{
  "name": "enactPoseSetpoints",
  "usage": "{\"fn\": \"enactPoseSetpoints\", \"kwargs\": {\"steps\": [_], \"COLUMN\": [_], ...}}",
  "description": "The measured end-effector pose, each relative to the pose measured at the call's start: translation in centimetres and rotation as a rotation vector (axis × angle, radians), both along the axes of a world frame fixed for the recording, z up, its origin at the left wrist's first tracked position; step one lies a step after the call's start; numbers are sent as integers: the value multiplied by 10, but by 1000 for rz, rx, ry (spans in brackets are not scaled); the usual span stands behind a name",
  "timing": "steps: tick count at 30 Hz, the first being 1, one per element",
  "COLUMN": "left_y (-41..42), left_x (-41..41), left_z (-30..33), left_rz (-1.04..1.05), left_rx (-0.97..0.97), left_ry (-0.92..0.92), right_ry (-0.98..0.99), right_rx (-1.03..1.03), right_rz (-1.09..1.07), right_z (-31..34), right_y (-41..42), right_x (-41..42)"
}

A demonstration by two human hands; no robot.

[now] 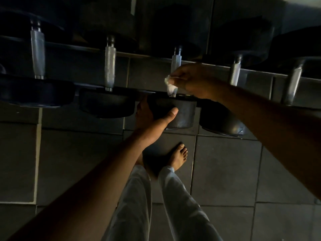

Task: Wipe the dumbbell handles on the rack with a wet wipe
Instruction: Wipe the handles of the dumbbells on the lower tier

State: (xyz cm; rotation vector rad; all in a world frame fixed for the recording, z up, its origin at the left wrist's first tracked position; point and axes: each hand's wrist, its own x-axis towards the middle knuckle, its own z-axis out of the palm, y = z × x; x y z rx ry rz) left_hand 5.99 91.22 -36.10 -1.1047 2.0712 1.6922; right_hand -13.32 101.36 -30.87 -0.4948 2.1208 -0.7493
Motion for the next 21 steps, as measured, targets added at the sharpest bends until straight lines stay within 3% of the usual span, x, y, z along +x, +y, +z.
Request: {"fn": "enactPoseSetpoints", "kwargs": {"steps": [3, 5, 7, 10, 16, 21], "left_y": [3, 7, 10, 21, 63, 100], "left_x": [-3, -3, -5, -16, -52, -76], "left_z": [20, 35, 50, 71, 90, 80], "left_rz": [-87, -160, -223, -334, -525, -555], "left_rx": [-120, -305, -481, -590, -513, -361], "left_ry": [-85, -86, -3, 139, 365, 275], "right_ry": [-3, -64, -98, -114, -226, -157], "right_rx": [5, -76, -183, -170, -236, -135], "right_rz": [-207, -374, -510, -620, -791, -719], "right_z": [6, 16, 28, 42, 55, 40], "right_y": [37, 56, 71, 85, 128, 161], "right_x": [12, 13, 15, 16, 2, -15]}}
